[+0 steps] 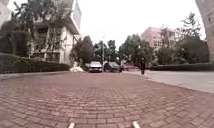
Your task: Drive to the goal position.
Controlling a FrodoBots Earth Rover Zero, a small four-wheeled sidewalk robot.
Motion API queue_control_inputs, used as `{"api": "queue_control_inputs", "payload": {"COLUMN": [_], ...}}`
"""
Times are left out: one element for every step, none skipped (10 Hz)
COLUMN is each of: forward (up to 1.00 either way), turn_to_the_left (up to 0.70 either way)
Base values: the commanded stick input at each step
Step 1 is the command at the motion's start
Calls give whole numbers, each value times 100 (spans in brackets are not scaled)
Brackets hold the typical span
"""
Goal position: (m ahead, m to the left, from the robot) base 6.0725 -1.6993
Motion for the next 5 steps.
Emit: {"api": "queue_control_inputs", "payload": {"forward": [70, 70, 70, 70, 70], "turn_to_the_left": [0, 0, 0, 0, 0]}}
